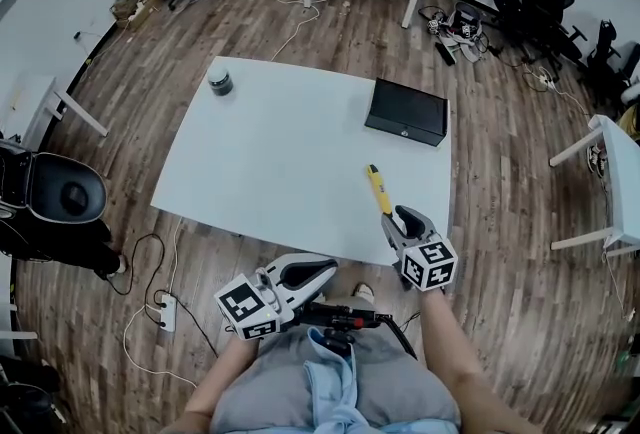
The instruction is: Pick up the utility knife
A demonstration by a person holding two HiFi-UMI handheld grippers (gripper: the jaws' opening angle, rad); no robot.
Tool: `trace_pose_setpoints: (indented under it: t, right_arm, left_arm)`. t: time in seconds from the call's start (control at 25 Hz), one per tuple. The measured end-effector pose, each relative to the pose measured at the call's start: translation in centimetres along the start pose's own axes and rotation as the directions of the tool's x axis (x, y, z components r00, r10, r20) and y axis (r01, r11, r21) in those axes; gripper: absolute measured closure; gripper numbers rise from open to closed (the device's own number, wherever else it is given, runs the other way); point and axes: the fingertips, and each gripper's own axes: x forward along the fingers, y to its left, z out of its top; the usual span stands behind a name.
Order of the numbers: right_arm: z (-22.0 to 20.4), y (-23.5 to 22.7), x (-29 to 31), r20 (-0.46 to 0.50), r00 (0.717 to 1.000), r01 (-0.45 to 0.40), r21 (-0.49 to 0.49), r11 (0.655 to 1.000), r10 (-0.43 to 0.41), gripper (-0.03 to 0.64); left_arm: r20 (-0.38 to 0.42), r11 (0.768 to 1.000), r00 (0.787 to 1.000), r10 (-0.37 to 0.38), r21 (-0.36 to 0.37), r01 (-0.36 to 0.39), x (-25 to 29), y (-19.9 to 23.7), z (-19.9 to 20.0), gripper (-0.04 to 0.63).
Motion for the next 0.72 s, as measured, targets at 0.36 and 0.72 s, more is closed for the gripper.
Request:
trace_pose_setpoints:
  t: [0.36,0.72]
  right_arm:
    - [-1.9,-2.2,1.8,-0.084,0.995,0.045,-0.027,0.999,-0.047,0.494]
    - [-3.7,-3.6,4.3,-0.147,0.987,0.07,-0.007,0.998,-0.07,0.494]
  left_arm:
    - [-0.014,1.0,1.0,0.001,-0.016,-0.001,1.1,0.9,-0.3,0.577]
    - [-0.037,1.0,0.999,-0.009,-0.023,0.008,2.4,1.7,-0.8,0.577]
